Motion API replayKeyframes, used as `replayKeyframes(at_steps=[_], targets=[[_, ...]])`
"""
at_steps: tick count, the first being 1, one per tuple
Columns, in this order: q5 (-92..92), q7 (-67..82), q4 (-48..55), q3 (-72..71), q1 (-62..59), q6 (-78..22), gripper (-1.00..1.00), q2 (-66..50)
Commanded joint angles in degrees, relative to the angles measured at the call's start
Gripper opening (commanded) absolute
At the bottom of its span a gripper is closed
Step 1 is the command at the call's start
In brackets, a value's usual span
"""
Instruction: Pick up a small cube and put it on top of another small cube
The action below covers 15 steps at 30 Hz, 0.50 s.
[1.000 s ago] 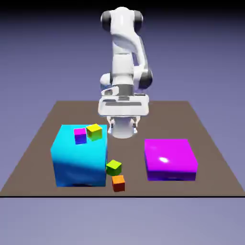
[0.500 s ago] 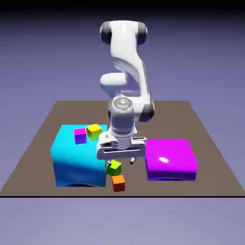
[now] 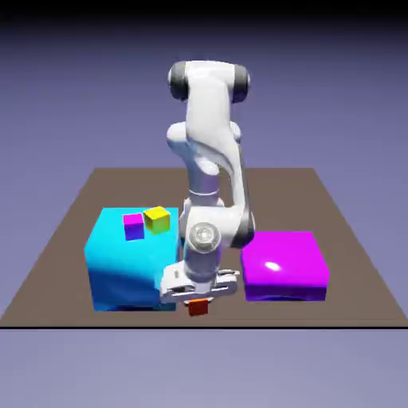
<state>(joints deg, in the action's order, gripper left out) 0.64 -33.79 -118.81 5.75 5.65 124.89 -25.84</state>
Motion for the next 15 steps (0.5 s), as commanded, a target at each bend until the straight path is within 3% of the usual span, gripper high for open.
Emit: replayKeyframes(at_steps=[1,5,15], targets=[[-0.7,0.2,-0.3,-2.0,-1.0,-0.5,-1.00,1.1],[-4.4,-2.1,-1.7,-8.5,-6.7,-6.3,-1.00,9.4],[-5.1,-19.9,-2.6,-1.2,-15.8,-26.8,-1.00,30.1]])
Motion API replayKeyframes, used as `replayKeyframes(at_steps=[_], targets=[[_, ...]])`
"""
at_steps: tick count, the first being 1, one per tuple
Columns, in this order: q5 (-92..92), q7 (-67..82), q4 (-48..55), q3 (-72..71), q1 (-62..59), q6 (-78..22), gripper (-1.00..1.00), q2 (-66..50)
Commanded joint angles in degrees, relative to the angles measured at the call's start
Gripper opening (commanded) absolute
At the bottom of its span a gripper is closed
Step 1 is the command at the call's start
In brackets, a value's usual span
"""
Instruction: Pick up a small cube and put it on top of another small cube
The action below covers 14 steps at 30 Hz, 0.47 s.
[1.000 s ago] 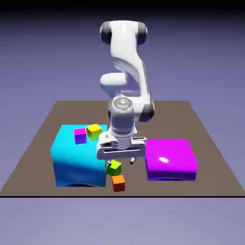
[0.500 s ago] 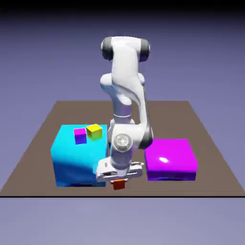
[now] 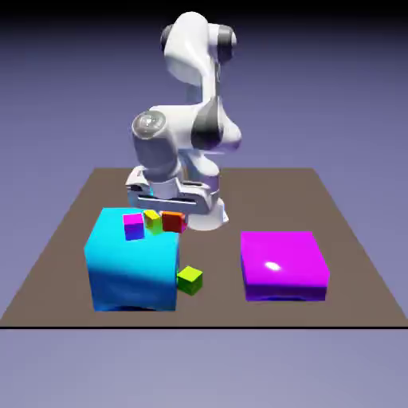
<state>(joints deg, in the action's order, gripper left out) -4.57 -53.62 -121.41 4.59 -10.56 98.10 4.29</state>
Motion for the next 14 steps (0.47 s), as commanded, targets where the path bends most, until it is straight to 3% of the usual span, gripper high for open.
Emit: replayKeyframes(at_steps=[1,5,10,11,14], targets=[[0.1,-1.8,-0.1,0.8,-0.4,-2.1,-1.00,2.1],[1.0,-4.4,0.1,3.8,-0.5,-4.2,-1.00,3.6],[0.6,-4.0,-9.5,3.6,-0.3,6.0,-1.00,3.1],[0.6,-4.0,-9.5,3.6,-0.3,6.0,1.00,3.1],[0.8,-4.2,-5.3,3.7,-0.4,1.6,1.00,3.3]])
